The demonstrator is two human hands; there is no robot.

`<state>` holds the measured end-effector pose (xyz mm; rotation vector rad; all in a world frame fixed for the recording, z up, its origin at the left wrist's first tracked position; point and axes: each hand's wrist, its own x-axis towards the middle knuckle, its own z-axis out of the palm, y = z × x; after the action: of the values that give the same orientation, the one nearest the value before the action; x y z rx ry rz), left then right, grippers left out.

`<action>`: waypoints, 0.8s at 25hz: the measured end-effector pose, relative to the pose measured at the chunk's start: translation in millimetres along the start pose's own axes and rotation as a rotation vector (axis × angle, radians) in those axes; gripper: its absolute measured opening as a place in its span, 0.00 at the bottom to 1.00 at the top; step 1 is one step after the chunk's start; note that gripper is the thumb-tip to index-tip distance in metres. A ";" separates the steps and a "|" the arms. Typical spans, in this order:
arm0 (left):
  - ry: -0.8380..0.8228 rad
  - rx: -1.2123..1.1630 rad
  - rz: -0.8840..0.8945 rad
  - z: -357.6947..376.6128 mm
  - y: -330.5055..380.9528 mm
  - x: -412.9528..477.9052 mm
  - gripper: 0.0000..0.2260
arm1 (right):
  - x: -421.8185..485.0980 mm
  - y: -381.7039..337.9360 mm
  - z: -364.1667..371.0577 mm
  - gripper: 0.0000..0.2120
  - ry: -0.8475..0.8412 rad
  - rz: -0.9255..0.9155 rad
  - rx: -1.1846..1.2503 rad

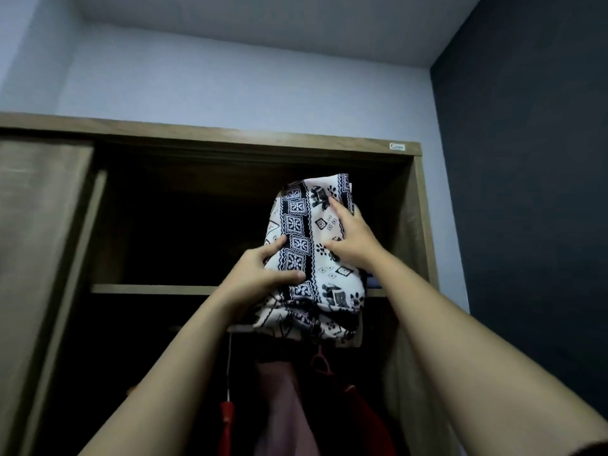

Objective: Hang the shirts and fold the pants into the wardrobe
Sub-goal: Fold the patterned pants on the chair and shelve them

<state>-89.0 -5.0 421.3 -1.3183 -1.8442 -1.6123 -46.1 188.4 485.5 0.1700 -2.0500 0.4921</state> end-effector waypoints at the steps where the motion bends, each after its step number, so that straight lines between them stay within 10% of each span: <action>1: 0.000 -0.023 -0.011 2.9 -7.5 18.7 0.37 | 15.6 8.3 1.3 0.41 -0.013 -0.002 -0.032; 20: -0.011 0.135 -0.507 44.3 -62.6 165.5 0.21 | 125.2 105.7 45.9 0.25 -0.497 0.191 -0.801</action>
<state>-209.5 107.5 499.2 -0.8432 -2.3817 -1.6660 -180.0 275.7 543.9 -0.4268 -2.5990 -0.3202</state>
